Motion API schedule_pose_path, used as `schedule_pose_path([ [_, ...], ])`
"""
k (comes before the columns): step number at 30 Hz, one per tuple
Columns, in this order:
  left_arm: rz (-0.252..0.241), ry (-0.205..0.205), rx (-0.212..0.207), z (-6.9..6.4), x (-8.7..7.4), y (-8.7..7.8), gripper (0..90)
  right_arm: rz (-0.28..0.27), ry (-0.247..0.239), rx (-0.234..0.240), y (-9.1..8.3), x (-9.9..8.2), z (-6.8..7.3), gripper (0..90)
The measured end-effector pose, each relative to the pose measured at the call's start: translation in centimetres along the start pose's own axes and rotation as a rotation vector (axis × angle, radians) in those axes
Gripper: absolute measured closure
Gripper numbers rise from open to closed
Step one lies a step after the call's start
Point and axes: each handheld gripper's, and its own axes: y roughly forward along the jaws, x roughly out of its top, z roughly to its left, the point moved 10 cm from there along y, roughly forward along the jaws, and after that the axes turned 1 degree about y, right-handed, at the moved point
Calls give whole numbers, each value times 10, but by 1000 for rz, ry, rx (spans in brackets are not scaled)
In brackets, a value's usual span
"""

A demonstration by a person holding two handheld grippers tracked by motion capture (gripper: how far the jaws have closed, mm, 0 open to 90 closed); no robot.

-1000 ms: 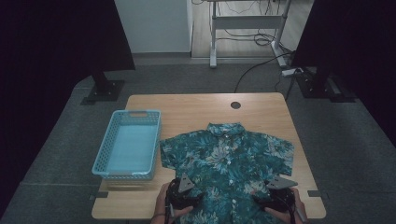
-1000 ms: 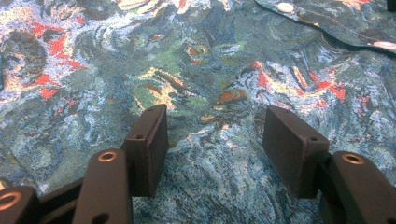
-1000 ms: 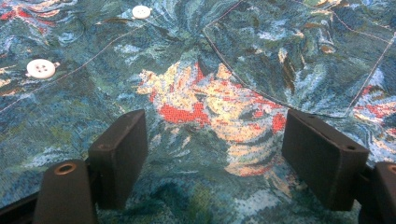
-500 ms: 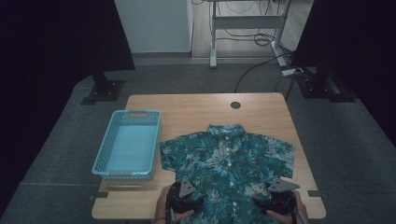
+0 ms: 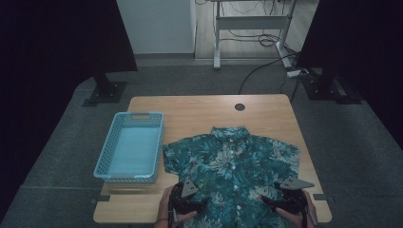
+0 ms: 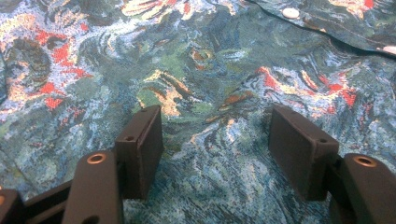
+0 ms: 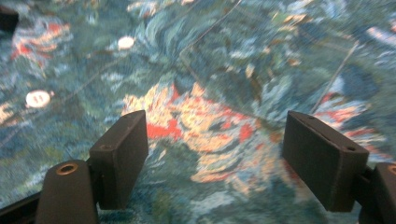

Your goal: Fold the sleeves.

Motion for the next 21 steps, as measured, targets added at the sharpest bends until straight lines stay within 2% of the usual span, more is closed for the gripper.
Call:
schedule_pose_path([
  [9, -7, -7, -15, 0, -1, 0, 330, -30, 35, -20, -8, 10, -19, 231],
  [14, -5, -3, -8, -1, 0, 1, 307, -34, 31, -18, -9, 11, -26, 236],
  [21, -9, -15, -21, 1, 1, 2, 306, -34, 23, -20, -11, 11, -34, 241],
])
